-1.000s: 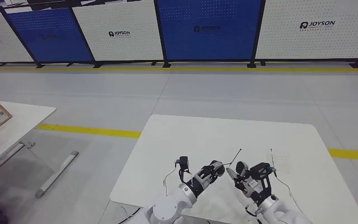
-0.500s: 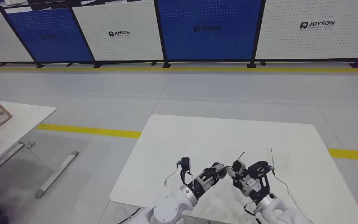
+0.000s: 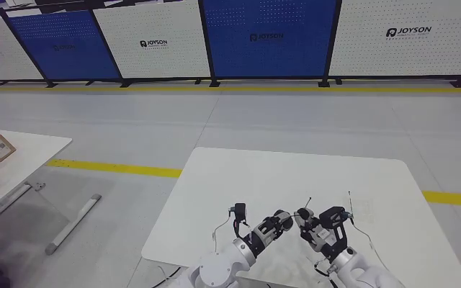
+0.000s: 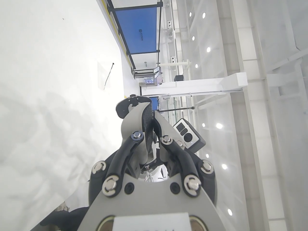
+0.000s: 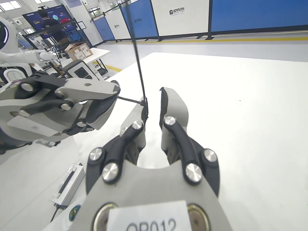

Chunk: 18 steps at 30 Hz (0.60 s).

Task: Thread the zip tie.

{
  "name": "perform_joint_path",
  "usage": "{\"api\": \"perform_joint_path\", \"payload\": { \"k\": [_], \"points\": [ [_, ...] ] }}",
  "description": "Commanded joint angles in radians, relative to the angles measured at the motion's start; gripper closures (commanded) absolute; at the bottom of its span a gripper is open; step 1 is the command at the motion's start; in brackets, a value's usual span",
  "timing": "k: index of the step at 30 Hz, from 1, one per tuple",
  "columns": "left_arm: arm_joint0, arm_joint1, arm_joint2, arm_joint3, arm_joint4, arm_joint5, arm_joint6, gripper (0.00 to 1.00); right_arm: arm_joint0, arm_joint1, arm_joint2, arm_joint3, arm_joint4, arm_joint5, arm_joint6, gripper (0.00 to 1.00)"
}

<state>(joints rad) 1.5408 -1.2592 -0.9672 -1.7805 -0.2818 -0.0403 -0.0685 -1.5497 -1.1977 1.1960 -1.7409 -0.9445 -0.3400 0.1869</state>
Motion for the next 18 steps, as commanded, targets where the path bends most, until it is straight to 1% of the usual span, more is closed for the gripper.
{"api": "perform_joint_path", "payload": {
  "k": [1,7,14,16,17,18],
  "points": [
    [-0.001,-0.001,0.001,0.001,0.001,0.001,0.004,1.0,0.001,0.001,-0.001,0.001,0.001,0.0,0.001,1.0],
    [-0.005,-0.002,0.003,0.004,-0.002,0.002,0.01,1.0,0.005,0.004,-0.005,0.001,-0.001,0.0,0.008,1.0],
    [-0.005,-0.003,0.001,0.002,-0.008,-0.007,0.017,1.0,0.009,0.008,-0.013,0.005,0.002,0.0,0.017,1.0],
    [-0.005,-0.003,-0.001,0.002,-0.008,-0.007,0.018,1.0,0.01,0.01,-0.018,0.006,0.007,0.0,0.023,0.78],
    [-0.006,-0.004,-0.001,0.003,-0.008,-0.007,0.019,1.0,0.011,0.012,-0.018,0.006,0.009,0.0,0.022,0.72],
    [-0.006,-0.004,-0.002,0.005,-0.009,-0.008,0.02,1.0,0.01,0.013,-0.018,0.007,0.011,0.0,0.019,0.71]
  ]
}}
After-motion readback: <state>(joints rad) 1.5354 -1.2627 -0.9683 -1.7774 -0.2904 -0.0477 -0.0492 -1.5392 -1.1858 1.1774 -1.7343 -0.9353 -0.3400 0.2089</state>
